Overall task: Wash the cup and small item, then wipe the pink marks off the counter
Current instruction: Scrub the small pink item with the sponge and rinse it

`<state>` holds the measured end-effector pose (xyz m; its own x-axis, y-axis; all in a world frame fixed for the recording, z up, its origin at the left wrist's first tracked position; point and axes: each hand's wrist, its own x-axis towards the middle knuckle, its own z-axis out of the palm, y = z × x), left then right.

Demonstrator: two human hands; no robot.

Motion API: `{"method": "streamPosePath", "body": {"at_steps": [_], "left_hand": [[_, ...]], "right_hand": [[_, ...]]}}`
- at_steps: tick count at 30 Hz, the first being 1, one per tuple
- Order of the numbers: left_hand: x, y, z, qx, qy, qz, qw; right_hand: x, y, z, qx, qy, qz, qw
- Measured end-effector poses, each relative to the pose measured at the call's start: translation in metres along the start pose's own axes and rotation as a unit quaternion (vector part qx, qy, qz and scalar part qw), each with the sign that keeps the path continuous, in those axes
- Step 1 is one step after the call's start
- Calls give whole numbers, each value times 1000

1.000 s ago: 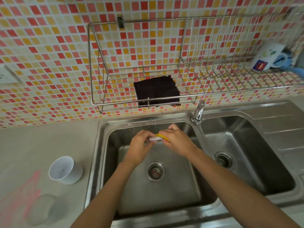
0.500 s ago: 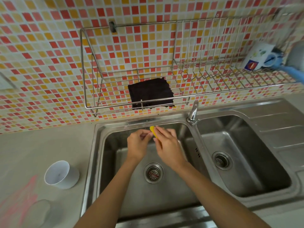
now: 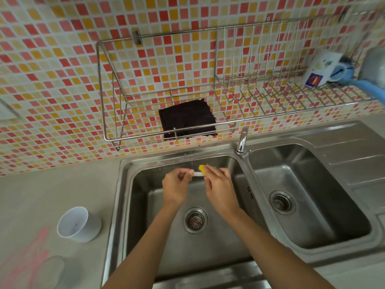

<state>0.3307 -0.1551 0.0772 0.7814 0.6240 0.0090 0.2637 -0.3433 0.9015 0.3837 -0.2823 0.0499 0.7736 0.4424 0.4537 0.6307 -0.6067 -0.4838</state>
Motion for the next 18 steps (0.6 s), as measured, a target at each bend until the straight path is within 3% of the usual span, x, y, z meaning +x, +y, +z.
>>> {"method": "streamPosePath", "body": {"at_steps": [3, 8, 12, 15, 18], "left_hand": [[3, 1, 2, -23, -10, -16, 1000], [0, 12, 7, -38, -55, -21, 998], [0, 11, -1, 62, -99, 86, 989], [1, 12, -1, 146, -113, 172, 968], [0, 17, 4, 128, -80, 135, 979]], "right_hand": [[-1, -9, -4, -11, -15, -64, 998], [18, 17, -14, -31, -24, -42, 998], [24, 25, -17, -47, -98, -92, 990], [27, 31, -22, -32, -110, -85, 990], [23, 34, -23, 5, -50, -30, 998]]}}
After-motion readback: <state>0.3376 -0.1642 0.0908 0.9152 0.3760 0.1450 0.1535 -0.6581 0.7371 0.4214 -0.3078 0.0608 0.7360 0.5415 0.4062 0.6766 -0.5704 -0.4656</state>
